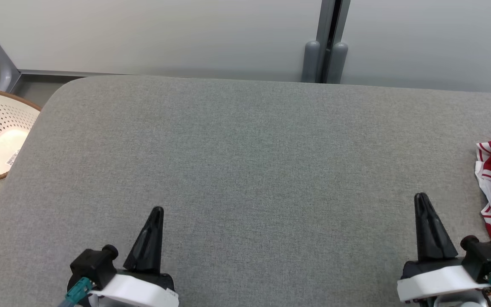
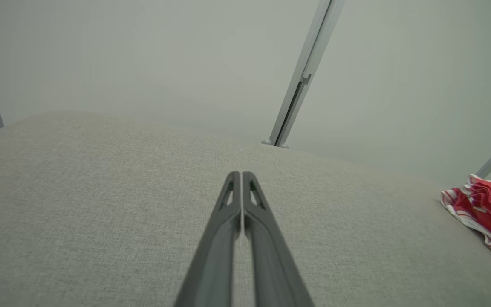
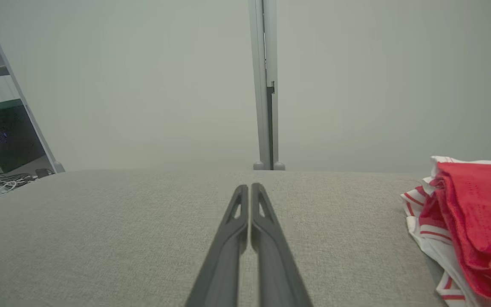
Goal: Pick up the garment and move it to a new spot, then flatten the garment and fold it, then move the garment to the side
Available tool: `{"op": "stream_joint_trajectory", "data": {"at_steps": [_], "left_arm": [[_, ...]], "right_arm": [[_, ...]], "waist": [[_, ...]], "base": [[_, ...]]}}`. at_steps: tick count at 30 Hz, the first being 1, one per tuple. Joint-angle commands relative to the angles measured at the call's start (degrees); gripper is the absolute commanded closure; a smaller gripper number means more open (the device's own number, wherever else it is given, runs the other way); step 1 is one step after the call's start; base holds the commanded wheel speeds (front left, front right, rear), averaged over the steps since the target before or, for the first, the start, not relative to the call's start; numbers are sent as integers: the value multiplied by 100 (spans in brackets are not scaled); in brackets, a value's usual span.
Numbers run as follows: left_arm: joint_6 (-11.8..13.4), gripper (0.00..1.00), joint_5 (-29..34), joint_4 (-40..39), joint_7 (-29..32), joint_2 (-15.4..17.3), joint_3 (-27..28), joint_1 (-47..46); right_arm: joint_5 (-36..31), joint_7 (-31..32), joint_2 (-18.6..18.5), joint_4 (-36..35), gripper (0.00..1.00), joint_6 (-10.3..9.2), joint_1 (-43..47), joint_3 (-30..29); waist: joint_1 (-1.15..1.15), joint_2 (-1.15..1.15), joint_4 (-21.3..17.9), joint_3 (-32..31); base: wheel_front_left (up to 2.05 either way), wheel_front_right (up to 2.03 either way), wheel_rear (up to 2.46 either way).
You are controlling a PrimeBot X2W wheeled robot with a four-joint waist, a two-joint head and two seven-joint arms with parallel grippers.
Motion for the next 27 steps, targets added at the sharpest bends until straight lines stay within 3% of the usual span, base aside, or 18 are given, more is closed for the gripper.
{"op": "stream_joint_trajectory", "data": {"at_steps": [1, 27], "left_arm": [[3, 100, -116, -69, 16, 8, 11, -23], [-1, 100, -2491, -17, 517, 183, 298, -158]], "right_arm": [[133, 15, -3, -47, 100, 0, -29, -3], [2854, 619, -75, 62, 100, -2, -161, -168]], "waist": [[0, 0, -7, -3], [0, 0, -209, -109]], "base": [[0, 0, 0], [0, 0, 0]]}}
